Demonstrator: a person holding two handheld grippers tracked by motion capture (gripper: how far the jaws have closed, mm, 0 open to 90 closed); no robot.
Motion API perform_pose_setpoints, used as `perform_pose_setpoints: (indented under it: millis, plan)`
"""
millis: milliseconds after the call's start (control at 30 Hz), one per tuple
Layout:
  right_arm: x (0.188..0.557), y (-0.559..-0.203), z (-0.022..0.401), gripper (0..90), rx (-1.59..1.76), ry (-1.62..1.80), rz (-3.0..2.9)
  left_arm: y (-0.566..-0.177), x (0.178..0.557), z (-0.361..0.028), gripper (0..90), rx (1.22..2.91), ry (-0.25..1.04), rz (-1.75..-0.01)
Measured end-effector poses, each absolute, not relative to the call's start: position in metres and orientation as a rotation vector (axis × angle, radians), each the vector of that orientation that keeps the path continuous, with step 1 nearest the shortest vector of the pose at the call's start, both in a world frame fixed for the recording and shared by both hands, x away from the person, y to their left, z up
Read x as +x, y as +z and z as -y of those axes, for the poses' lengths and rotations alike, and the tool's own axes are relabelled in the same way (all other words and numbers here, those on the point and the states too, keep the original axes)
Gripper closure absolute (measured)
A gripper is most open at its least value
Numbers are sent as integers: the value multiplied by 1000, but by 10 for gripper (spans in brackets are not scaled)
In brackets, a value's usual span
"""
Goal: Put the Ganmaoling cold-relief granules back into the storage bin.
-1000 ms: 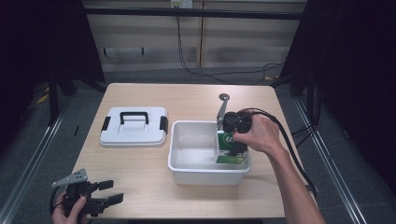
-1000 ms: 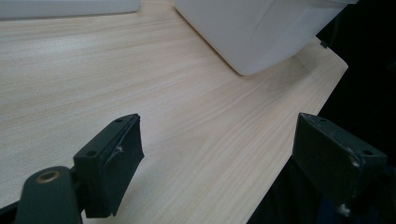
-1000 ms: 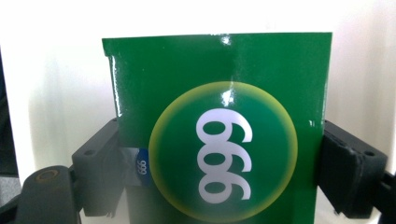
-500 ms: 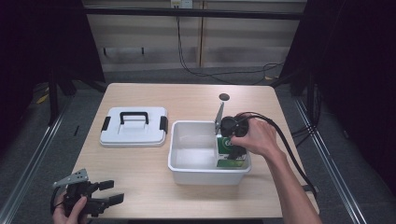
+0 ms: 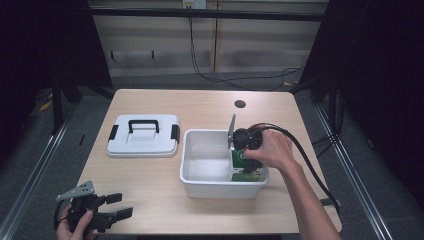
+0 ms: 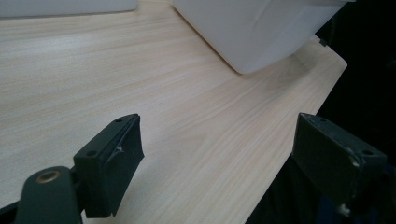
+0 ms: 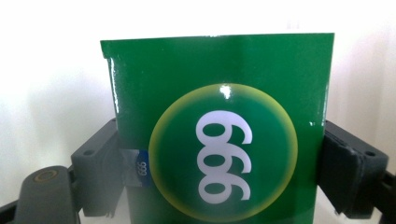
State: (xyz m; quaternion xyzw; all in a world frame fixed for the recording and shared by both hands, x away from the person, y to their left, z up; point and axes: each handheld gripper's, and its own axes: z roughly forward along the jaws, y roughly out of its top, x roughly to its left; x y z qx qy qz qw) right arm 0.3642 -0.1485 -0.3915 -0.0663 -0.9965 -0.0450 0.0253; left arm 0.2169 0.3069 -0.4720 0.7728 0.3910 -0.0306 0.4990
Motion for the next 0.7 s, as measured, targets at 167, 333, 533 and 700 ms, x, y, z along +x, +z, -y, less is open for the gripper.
perform_pose_setpoints:
  millis: [167,333,533,700]
  plan:
    - [364,-395,148,142,-230,-127,3074,-472,217,-307,160,1870,-73,-946]
    - [364,-400,146,139,-221,-98,3070,-472,217,-307,160,1868,-72,-947]
    - [364,-406,143,138,-232,-69,3071,-472,217,-307,160,1867,-75,-946]
    - [366,-408,143,135,-222,-64,3072,-472,217,-307,160,1867,-75,-950]
